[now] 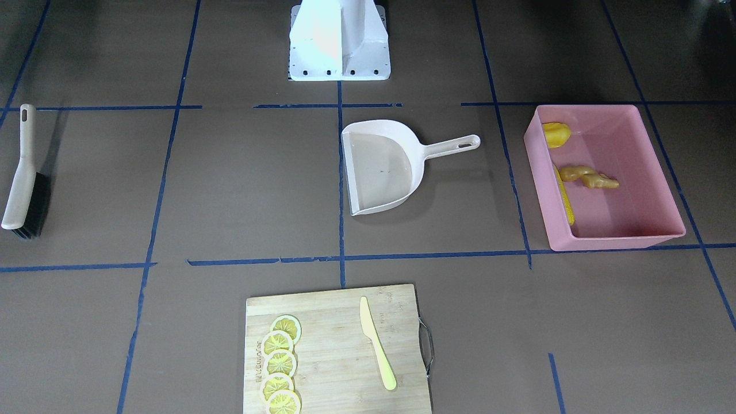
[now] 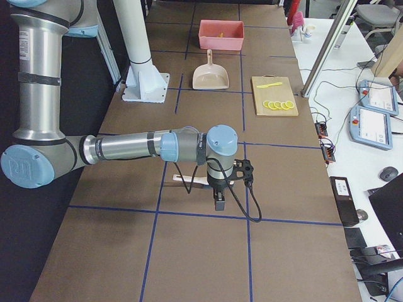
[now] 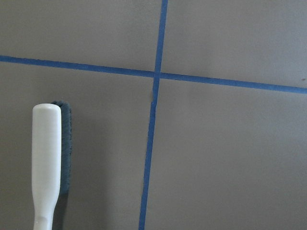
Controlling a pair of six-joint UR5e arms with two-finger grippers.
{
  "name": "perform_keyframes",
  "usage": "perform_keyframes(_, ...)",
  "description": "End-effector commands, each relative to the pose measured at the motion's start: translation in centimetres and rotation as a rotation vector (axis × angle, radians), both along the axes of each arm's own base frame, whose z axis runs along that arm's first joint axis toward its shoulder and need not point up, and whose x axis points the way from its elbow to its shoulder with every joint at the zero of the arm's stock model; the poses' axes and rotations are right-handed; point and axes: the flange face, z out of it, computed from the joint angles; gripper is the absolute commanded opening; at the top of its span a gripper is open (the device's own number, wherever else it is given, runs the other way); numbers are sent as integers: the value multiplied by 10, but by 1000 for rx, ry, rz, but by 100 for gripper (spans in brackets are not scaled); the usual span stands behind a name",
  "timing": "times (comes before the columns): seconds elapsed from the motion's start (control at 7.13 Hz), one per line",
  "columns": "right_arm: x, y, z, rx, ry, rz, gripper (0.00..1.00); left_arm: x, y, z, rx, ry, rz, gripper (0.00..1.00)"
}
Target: Sweep and dump trash into bin
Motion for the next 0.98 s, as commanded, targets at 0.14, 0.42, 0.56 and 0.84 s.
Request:
perform_keyframes(0.14, 0, 7, 7, -5, -1, 3, 100, -1, 5, 8, 49, 6, 5, 100)
perform_keyframes(0.42, 0, 7, 6, -3, -2, 3, 100, -1, 11, 2, 122, 1, 1, 100)
perform_keyframes(0.56, 0, 8, 7, -6, -1, 3, 100, 0, 7, -1, 128, -3, 5, 100)
perform_keyframes(0.84, 0, 7, 7, -6, -1, 3, 100, 0, 6, -5, 138, -5, 5, 100)
